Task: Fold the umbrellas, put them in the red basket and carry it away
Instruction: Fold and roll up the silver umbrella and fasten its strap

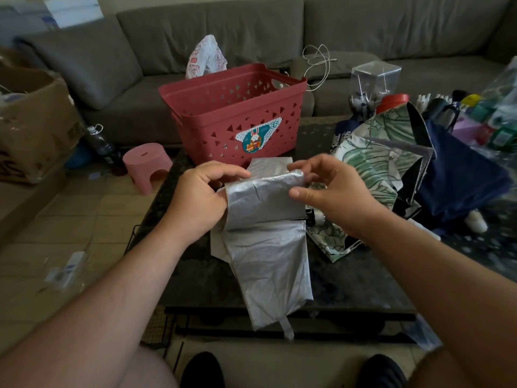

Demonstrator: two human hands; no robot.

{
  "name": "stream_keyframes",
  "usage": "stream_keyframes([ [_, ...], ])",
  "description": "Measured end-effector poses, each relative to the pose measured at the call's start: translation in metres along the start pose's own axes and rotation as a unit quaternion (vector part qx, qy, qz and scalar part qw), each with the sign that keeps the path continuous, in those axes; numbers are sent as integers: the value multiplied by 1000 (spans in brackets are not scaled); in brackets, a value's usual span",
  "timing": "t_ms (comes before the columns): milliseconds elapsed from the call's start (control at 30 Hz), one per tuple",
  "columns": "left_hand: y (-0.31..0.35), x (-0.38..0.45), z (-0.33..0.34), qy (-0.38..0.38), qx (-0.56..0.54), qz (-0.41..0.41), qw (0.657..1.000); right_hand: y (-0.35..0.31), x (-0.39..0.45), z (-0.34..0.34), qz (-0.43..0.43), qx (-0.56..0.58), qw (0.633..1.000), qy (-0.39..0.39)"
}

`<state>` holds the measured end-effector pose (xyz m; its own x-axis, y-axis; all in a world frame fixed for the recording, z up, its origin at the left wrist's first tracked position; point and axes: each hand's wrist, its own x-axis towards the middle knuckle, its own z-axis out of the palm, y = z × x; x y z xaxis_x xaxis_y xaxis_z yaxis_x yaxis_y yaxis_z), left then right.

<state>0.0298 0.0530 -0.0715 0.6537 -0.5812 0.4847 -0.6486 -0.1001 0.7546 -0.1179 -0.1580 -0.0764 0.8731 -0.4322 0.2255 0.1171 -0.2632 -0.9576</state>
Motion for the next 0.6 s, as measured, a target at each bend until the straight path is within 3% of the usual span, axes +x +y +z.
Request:
stream_keyframes([
  [133,2,1,-2,5,-46,-39,998,-7,1,2,-9,-75,996,38],
  [233,0,5,-10,16,-150,-82,985,-9,0,2,-2,-49,997,52],
  [300,-2,6,-20,-25,-188,-86,978,-10,0,2,-2,-31,998,55],
  [433,-5,-1,-20,-172,-55,-48,982,-13,-2,0,-12,-15,1000,22],
  [500,-6,-8,-11,-176,2,-40,984,-14,-5,-4,-21,-19,1000,-7],
  [600,-3,-13,-4,-159,-22,-33,986,-14,-10,-12,-5,-12,999,-50],
])
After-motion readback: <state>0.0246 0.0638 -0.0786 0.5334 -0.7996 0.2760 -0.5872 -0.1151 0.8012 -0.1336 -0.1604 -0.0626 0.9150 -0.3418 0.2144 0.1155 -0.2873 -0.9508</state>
